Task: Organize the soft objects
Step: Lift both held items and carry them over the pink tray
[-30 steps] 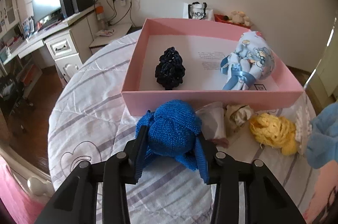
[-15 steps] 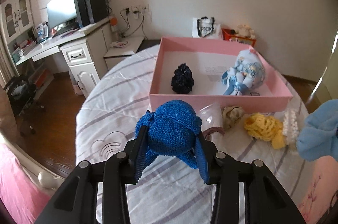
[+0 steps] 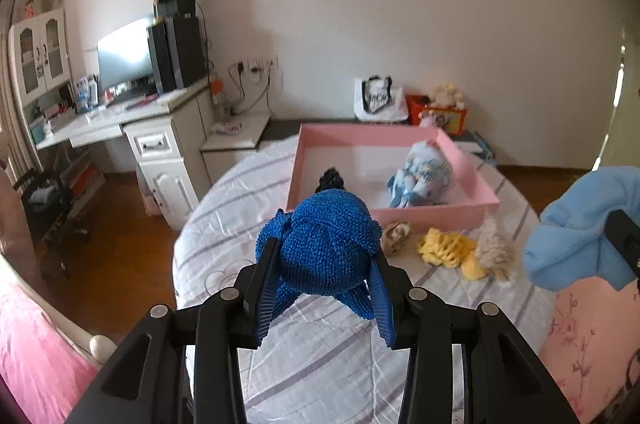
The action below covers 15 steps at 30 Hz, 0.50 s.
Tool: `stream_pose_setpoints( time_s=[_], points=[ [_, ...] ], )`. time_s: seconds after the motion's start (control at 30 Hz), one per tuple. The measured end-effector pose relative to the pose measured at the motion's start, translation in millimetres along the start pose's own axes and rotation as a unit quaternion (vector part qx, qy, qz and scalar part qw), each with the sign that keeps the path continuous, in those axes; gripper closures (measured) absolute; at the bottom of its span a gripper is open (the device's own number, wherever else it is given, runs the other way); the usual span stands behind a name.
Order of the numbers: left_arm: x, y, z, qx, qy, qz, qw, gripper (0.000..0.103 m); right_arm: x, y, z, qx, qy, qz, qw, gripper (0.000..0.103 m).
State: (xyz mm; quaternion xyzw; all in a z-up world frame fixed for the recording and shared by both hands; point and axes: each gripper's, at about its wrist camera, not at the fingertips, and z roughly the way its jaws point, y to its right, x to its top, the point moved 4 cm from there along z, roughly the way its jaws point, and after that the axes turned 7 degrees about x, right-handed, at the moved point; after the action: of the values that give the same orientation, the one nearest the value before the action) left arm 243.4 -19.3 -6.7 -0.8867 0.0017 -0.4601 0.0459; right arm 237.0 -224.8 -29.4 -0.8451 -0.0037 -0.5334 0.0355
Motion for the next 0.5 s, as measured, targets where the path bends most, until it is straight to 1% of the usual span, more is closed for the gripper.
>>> stream_pose_setpoints(
  time_s=[0.27,0.5],
  points=[
    [-9.0,0.8,-71.1,-0.006,0.057,0.004,0.9983,0.065,10.8,-15.8,-34.3,0.007,0.036,-0.013,0.999,0.093],
    [-30.2,-3.6,-116.4,-0.015,0.090,0.003,0.9958,0.064,15.1,-26.5,-59.2,0.011,0.064,-0.029,0.997,0.093]
  ],
)
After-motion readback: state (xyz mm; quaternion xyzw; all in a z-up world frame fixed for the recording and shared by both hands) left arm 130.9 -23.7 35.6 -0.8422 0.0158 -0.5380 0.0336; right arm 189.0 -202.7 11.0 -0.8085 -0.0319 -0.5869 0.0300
